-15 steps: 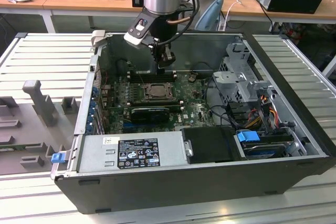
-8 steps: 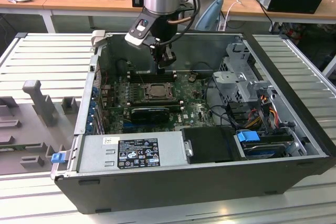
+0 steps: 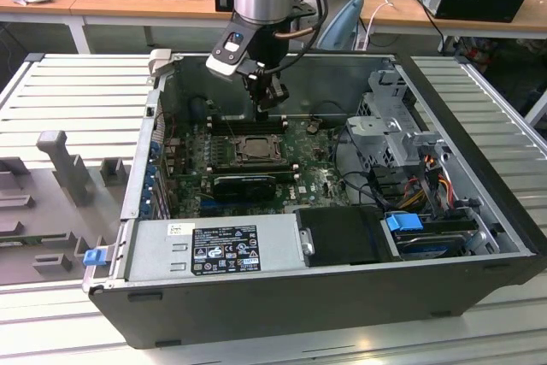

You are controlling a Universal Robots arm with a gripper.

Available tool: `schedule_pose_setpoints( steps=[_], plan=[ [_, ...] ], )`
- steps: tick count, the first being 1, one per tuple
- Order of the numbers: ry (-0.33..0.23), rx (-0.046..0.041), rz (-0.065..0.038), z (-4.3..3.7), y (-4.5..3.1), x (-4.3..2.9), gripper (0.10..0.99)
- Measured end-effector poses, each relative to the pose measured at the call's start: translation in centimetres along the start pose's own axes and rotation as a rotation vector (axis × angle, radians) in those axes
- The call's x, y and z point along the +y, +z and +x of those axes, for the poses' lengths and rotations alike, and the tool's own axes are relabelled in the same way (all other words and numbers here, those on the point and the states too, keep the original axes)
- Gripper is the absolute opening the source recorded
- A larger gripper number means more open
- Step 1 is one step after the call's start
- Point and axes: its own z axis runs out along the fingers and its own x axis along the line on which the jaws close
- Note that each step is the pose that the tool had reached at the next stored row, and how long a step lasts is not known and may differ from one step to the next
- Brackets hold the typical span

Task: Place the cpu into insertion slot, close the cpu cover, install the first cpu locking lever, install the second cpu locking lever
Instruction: 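Install the first cpu locking lever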

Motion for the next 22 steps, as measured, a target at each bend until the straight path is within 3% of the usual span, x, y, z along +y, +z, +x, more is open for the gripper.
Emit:
schedule_pose_setpoints(
  steps=[7,12,22],
  plan=[
    [-0.048,0.0011,0.0,0.0,0.0,0.0,0.106],
    [-0.167,0.0038,0.0,0.0,0.0,0.0,0.106],
    [-0.27,0.0063,0.0,0.0,0.0,0.0,0.106]
  ],
)
